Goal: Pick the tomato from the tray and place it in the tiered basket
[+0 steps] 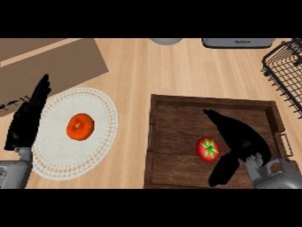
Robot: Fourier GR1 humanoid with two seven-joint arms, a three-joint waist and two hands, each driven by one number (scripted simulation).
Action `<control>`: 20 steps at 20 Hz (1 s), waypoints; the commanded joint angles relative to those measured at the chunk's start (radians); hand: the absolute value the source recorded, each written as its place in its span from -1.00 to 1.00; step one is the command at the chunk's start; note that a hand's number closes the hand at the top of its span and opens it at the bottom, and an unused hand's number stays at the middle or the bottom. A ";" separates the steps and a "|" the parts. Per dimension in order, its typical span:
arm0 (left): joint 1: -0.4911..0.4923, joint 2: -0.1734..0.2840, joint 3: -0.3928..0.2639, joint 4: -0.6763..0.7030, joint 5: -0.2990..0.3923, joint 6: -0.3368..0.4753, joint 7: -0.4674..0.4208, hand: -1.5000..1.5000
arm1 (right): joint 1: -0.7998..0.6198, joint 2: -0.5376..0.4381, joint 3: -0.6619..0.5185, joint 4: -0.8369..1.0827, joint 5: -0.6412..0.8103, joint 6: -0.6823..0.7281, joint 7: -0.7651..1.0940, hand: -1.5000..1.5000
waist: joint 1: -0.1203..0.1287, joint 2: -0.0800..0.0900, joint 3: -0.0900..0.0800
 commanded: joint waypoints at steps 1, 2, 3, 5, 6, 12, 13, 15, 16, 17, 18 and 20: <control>-0.008 -0.003 0.023 -0.016 -0.004 -0.018 0.015 0.00 | 0.015 -0.003 -0.058 -0.006 -0.006 0.095 0.044 -1.00 | -0.001 -0.001 0.000; 0.043 0.013 0.028 -0.057 0.017 -0.049 0.010 0.00 | 0.007 0.059 -0.008 0.019 0.030 0.059 0.078 -1.00 | 0.003 -0.001 0.000; 0.026 -0.015 0.014 -0.025 -0.023 -0.016 -0.010 0.00 | 0.011 0.064 -0.017 0.083 0.066 0.047 -0.003 -1.00 | 0.002 0.000 0.000; 0.043 -0.017 0.022 -0.035 -0.030 -0.022 -0.011 0.00 | 0.018 0.073 -0.040 0.082 0.054 0.084 -0.002 -1.00 | 0.001 0.000 0.000; 0.011 -0.056 -0.006 -0.015 -0.069 0.025 0.002 0.00 | -0.015 0.110 -0.030 0.083 0.053 0.087 0.049 -1.00 | 0.000 0.000 0.000; -0.013 -0.022 0.049 -0.005 -0.040 -0.038 0.009 0.00 | 0.035 0.118 -0.079 0.212 0.105 0.078 -0.119 -1.00 | 0.000 0.000 0.000; 0.039 -0.047 0.027 -0.056 -0.032 -0.041 0.003 0.00 | 0.020 0.183 -0.030 0.231 0.121 0.077 -0.055 -1.00 | 0.004 0.000 0.000; 0.041 -0.047 0.027 -0.035 -0.046 -0.028 -0.019 0.00 | 0.027 0.188 0.001 0.268 0.084 0.122 -0.072 1.00 | 0.007 0.001 0.000; -0.025 -0.058 0.031 0.010 -0.058 -0.005 0.011 0.00 | 0.042 0.149 0.025 0.205 0.064 0.174 -0.121 1.00 | -0.002 0.002 0.000; 0.024 -0.014 0.058 -0.032 -0.021 -0.054 -0.013 0.00 | -0.027 0.127 0.027 0.210 0.069 0.231 -0.092 1.00 | 0.012 0.000 0.000; 0.023 -0.064 0.005 -0.035 -0.060 -0.021 0.006 0.00 | -0.038 0.124 0.071 0.218 0.140 0.197 -0.145 1.00 | 0.010 0.001 0.000; 0.022 -0.046 0.030 -0.065 -0.057 -0.026 0.038 0.00 | 0.067 0.062 0.083 0.157 0.205 0.153 -0.238 1.00 | -0.001 -0.001 0.001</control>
